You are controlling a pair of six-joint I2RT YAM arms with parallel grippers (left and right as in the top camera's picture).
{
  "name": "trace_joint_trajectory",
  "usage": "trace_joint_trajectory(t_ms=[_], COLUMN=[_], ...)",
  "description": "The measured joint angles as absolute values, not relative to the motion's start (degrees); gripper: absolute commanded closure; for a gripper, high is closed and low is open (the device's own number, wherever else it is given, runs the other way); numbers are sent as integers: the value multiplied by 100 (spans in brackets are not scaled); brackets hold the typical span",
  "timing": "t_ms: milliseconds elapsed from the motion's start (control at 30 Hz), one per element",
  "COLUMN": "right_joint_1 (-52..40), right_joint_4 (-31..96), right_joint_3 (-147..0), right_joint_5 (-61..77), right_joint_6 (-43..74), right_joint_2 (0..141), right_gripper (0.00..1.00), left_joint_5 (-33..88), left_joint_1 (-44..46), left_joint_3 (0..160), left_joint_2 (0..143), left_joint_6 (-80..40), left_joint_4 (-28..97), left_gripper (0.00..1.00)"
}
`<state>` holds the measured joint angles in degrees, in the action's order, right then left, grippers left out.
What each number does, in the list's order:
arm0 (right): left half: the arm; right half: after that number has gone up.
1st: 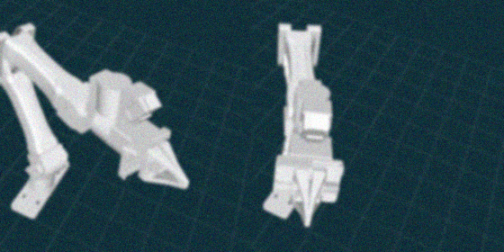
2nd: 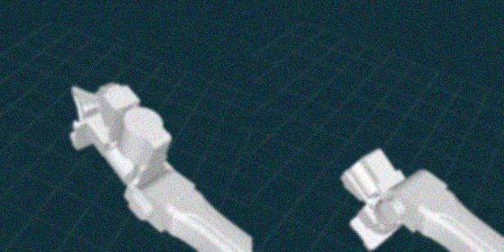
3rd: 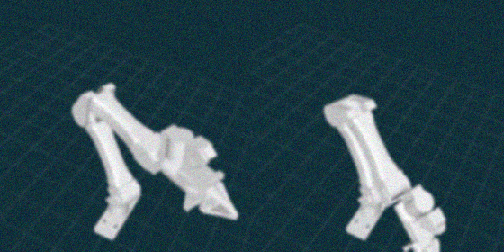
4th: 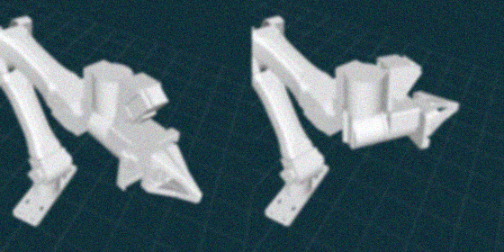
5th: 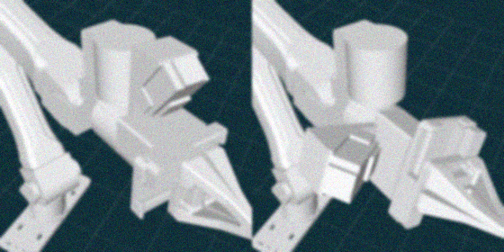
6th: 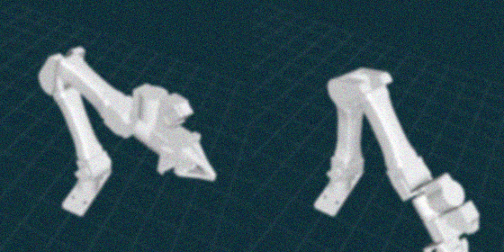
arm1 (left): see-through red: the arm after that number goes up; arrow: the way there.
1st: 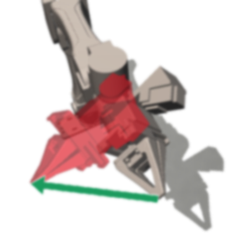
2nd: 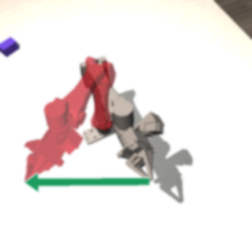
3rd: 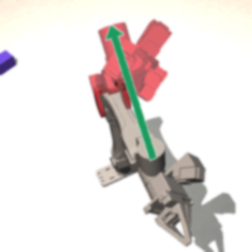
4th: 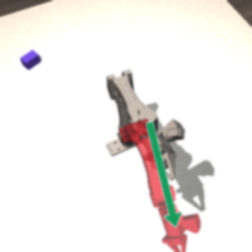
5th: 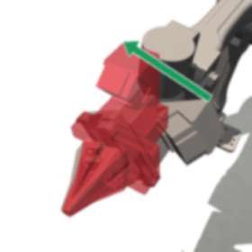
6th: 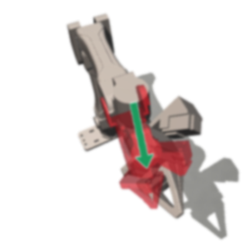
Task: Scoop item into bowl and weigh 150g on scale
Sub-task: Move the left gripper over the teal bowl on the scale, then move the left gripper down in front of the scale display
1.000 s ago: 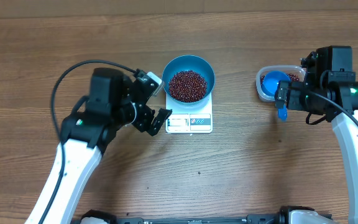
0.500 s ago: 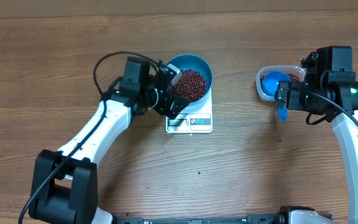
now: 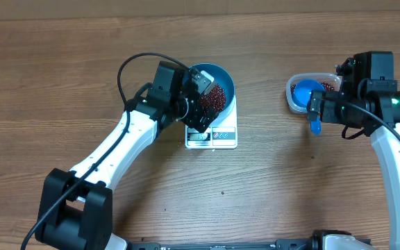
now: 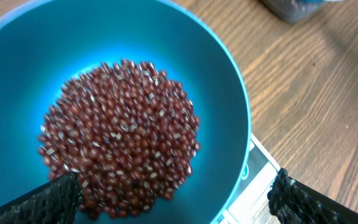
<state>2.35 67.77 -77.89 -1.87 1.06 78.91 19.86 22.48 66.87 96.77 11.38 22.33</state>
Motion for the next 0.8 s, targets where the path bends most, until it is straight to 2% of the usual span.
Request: trace_joint_trajectory(t_ms=[233, 800], right_joint_1=[235, 235], right_joint_4=[6779, 6775], right_joint_3=[-7789, -7789], right_joint_5=[-187, -187], right_joint_6=[102, 102], right_joint_2=[7891, 7891], right_gripper=[0, 0], left_joint_5=[1887, 1448], left_joint_1=[2248, 2255], left_joint_3=[7019, 7623], left_joint_2=[9677, 9185], left_joint_6=[1041, 193], left_joint_4=[2545, 4919], left_gripper=[1, 0])
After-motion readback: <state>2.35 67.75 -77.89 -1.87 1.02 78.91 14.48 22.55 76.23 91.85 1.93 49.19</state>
